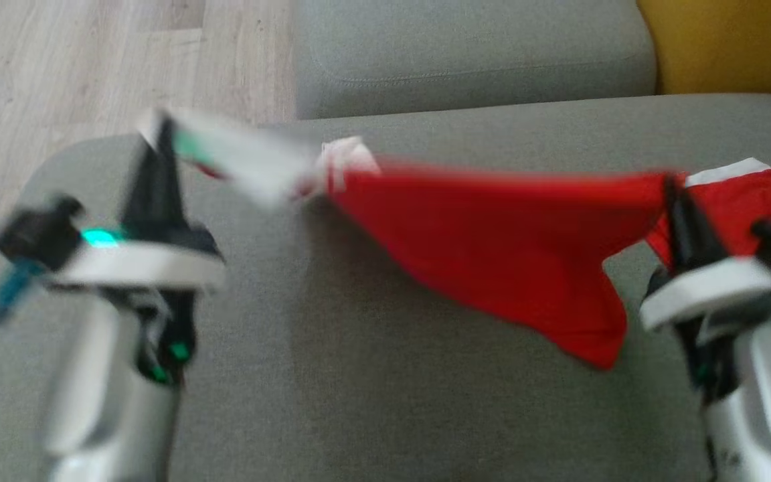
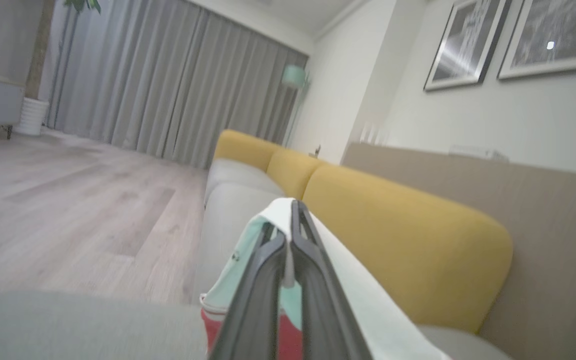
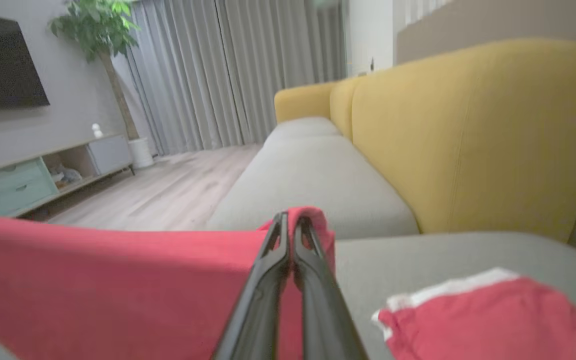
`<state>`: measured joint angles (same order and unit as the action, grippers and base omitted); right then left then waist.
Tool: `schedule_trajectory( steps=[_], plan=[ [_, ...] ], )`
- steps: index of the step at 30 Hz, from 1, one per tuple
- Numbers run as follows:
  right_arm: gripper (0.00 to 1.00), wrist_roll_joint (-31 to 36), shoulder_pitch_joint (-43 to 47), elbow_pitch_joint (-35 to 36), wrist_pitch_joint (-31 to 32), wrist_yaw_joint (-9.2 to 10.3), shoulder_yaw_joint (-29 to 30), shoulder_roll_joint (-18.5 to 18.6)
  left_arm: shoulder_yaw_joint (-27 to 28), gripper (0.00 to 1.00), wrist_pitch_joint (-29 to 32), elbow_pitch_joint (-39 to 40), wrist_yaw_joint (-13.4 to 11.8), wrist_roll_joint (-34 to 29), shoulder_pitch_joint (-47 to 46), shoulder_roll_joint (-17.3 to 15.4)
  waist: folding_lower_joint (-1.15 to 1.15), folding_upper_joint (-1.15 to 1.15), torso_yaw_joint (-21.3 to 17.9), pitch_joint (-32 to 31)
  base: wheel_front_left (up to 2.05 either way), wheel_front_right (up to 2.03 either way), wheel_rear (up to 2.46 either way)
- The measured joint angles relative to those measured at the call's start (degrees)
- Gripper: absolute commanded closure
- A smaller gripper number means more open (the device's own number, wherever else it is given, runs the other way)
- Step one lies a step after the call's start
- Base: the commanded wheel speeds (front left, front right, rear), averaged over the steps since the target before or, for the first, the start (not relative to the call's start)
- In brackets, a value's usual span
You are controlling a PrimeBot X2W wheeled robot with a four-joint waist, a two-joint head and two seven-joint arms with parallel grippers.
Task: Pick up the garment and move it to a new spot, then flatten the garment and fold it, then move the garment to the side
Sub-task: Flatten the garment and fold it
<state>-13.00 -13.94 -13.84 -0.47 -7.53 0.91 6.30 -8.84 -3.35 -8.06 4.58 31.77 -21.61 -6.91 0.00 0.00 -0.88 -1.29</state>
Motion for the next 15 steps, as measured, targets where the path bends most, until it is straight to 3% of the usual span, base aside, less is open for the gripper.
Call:
schedule_trajectory(
  steps=[7,15],
  plan=[
    [1.00,-3.96,-10.56,4.19,2.63,0.00,-4.81,5.87,3.87,1.00,1.56,3.94,-0.62,3.14,-11.29,-1.41,0.00,0.00,-0.67,-1.49,0.00,0.00,0.00],
    [1.00,-6.87,-13.61,9.46,4.86,0.00,-5.98,9.87,7.10,1.00,5.76,9.16,-1.64,7.78,-14.44,-2.25,0.00,0.00,-1.08,-2.45,0.00,0.00,0.00]
  ],
)
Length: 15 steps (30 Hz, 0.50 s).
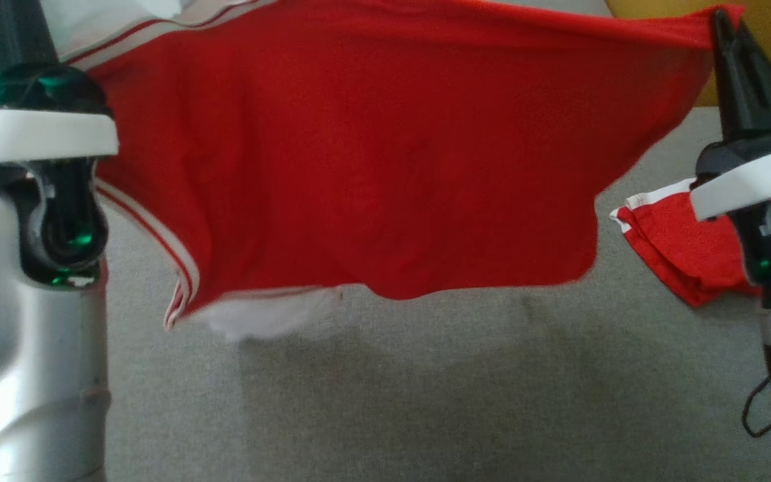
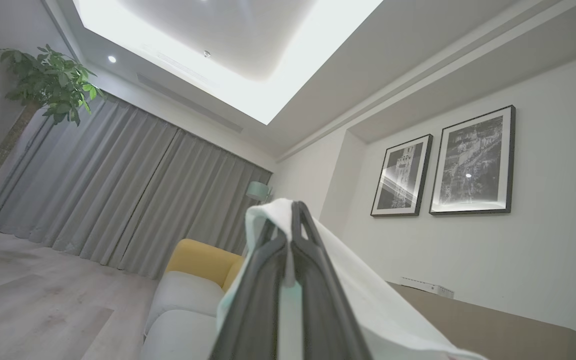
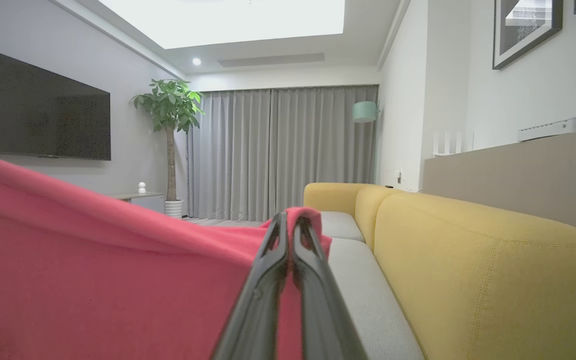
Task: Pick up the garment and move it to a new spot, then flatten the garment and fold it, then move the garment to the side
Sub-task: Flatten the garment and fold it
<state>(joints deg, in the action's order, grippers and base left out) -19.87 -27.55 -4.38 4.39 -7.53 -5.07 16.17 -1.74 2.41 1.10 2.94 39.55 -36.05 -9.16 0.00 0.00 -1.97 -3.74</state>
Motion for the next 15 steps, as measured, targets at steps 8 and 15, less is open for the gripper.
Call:
schedule_trajectory(
  steps=[8,15],
  plan=[
    [1.00,-0.98,2.48,8.90,7.15,0.00,2.22,0.97,-0.57,1.00,8.72,5.86,-1.53,0.37,1.87,-3.97,0.00,0.00,-0.12,1.99,0.00,0.00,0.00],
    [1.00,-1.33,0.22,9.01,11.87,0.00,2.57,3.37,-2.10,1.00,10.98,2.71,-2.36,-0.33,0.03,-5.17,0.00,0.00,-0.26,7.97,0.00,0.00,0.00]
  ],
)
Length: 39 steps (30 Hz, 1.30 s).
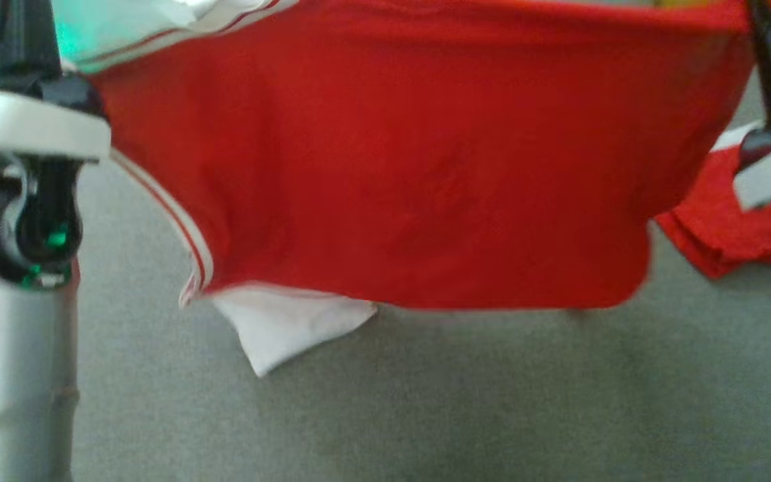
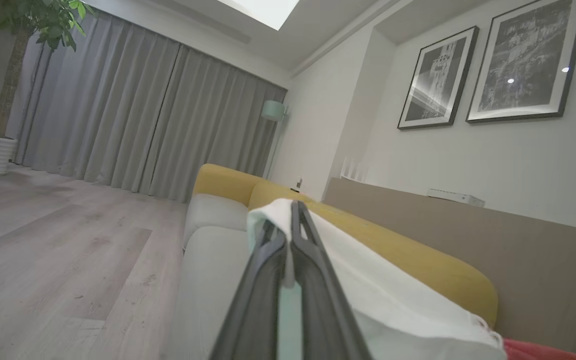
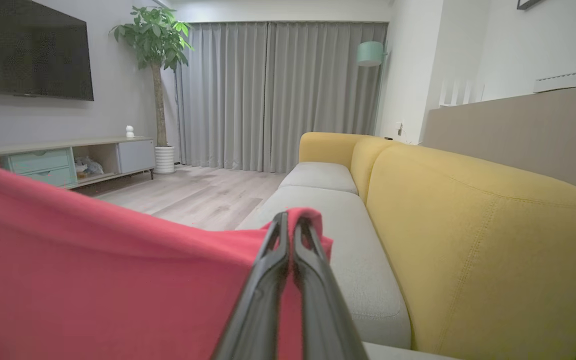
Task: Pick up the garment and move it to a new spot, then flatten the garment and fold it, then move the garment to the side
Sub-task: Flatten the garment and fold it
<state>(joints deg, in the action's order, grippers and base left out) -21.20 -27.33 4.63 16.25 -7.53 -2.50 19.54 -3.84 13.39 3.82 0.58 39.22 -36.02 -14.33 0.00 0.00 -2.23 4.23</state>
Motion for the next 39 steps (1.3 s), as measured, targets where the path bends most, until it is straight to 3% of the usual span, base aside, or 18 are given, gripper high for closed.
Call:
schedule_trajectory(
  steps=[5,10,15,19,24,27,34,39],
  plan=[
    [1.00,-0.09,-11.21,-6.05,-0.22,0.00,-4.27,3.16,-0.16,1.00,-1.31,-8.08,0.99,-2.46,-9.39,-1.26,-0.01,0.00,-0.04,5.92,0.00,0.00,0.00],
    [1.00,1.22,-33.10,-21.92,-5.44,0.00,-13.37,4.65,-0.66,1.00,-5.55,-22.15,2.01,-6.12,-26.82,-2.11,-0.03,0.00,-0.38,13.70,0.00,0.00,0.00],
    [1.00,6.21,-50.10,-38.47,-15.38,0.00,-18.31,3.99,-0.55,1.00,-13.94,-35.73,1.65,-8.11,-41.78,-0.48,-0.04,0.00,-0.22,19.50,0.00,0.00,0.00],
    [1.00,9.11,-56.25,-49.19,-24.16,-0.01,-17.30,1.29,-1.13,1.00,-22.04,-42.94,2.36,-10.11,-47.60,1.22,-0.03,0.00,1.33,20.72,0.00,0.00,0.00],
    [1.00,11.18,-57.19,-58.90,-29.06,-0.01,-15.77,-1.44,-2.10,1.00,-26.19,-49.05,4.76,-10.20,-48.80,1.83,0.00,0.00,2.39,19.59,0.00,0.00,0.00],
    [1.00,11.77,-54.96,-62.59,-30.05,-0.01,-15.80,-1.53,-5.68,1.00,-26.93,-51.26,6.05,-11.77,-46.40,2.56,0.01,0.00,2.97,18.70,0.00,0.00,0.00],
    [1.00,10.07,-42.08,-70.76,-30.32,-0.01,-18.36,-2.87,-12.93,1.00,-27.61,-53.98,7.01,-12.91,-29.88,2.27,0.00,0.00,3.97,15.70,0.00,0.00,0.00],
    [1.00,5.69,-33.99,-74.10,-26.24,-0.01,-23.17,-2.96,-19.06,1.00,-27.24,-52.27,7.01,-9.77,-17.03,0.77,0.01,0.00,4.50,12.38,0.00,0.00,0.00]
  ],
)
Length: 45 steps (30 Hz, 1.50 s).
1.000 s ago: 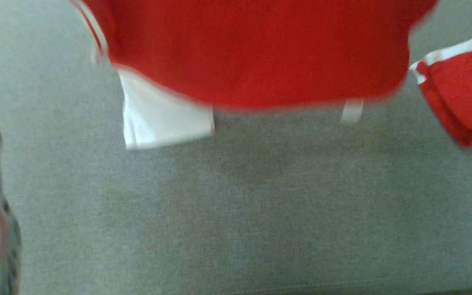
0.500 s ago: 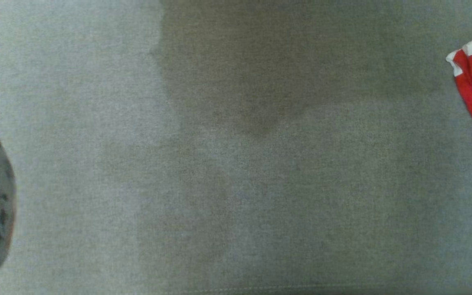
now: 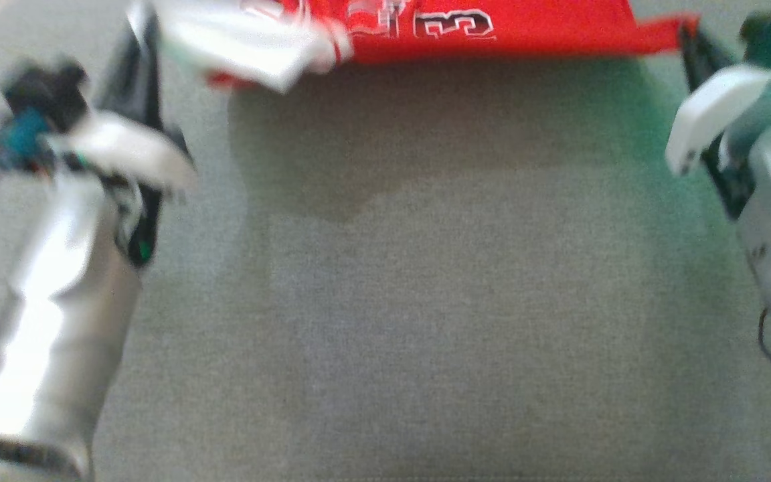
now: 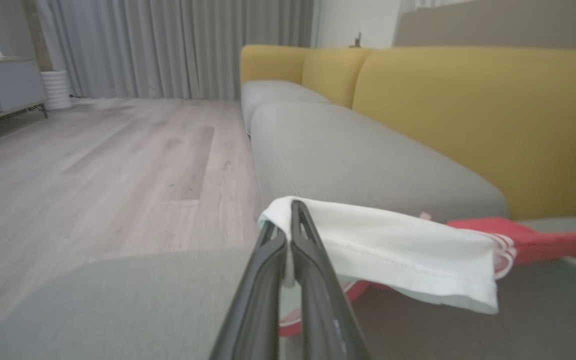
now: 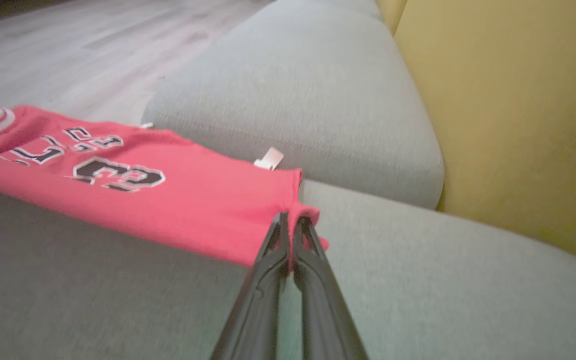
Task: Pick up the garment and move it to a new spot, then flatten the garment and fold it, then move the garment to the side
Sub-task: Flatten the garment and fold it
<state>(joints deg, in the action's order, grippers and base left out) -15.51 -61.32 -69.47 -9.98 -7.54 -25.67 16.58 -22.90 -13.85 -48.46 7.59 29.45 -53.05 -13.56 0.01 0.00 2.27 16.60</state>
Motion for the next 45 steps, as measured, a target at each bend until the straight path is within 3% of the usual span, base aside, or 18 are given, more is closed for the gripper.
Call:
schedule_trajectory(
  steps=[5,9,17,21,26,34,40,45],
  plan=[
    [1.00,-7.04,6.98,0.33,7.83,0.00,-4.90,0.01,-6.81,1.00,4.90,3.67,0.01,2.56,12.64,-4.25,0.00,0.00,0.19,-4.53,0.00,0.00,0.00],
    [1.00,-12.83,13.32,5.06,13.19,0.00,-10.02,0.93,-11.05,1.00,8.42,8.15,0.01,3.44,22.05,-7.69,0.01,0.00,0.15,-8.63,0.00,0.00,0.00],
    [1.00,-25.81,20.76,15.29,24.43,0.00,-17.44,7.65,-14.94,1.00,18.02,21.56,-0.03,7.58,33.40,-14.36,0.01,0.00,0.38,-15.71,0.00,0.00,0.00],
    [1.00,-32.65,27.01,22.88,31.59,0.00,-20.90,11.47,-16.01,1.00,23.43,31.18,-1.66,9.85,40.98,-18.26,0.01,0.00,0.61,-18.93,0.00,0.00,0.00],
    [1.00,-37.79,31.36,29.39,33.30,0.00,-20.12,15.89,-16.19,1.00,27.66,40.74,-4.12,12.01,46.02,-21.21,0.01,0.00,1.31,-20.57,0.00,0.00,0.00],
    [1.00,-39.33,35.09,35.19,33.44,0.00,-17.37,16.66,-15.32,1.00,27.96,46.84,-7.66,12.34,46.38,-21.93,0.00,-0.01,1.15,-20.03,0.00,0.00,0.00],
    [1.00,-38.04,34.91,35.83,34.26,0.00,-13.99,16.44,-14.96,1.00,29.51,46.78,-8.05,11.96,43.45,-21.84,-0.01,0.00,0.61,-18.18,0.00,0.00,0.00],
    [1.00,-37.60,33.61,34.95,36.08,0.01,-10.51,14.49,-14.79,1.00,31.61,43.57,-6.98,12.02,38.83,-21.56,-0.01,0.00,0.19,-15.86,0.00,0.00,0.00]
  ],
)
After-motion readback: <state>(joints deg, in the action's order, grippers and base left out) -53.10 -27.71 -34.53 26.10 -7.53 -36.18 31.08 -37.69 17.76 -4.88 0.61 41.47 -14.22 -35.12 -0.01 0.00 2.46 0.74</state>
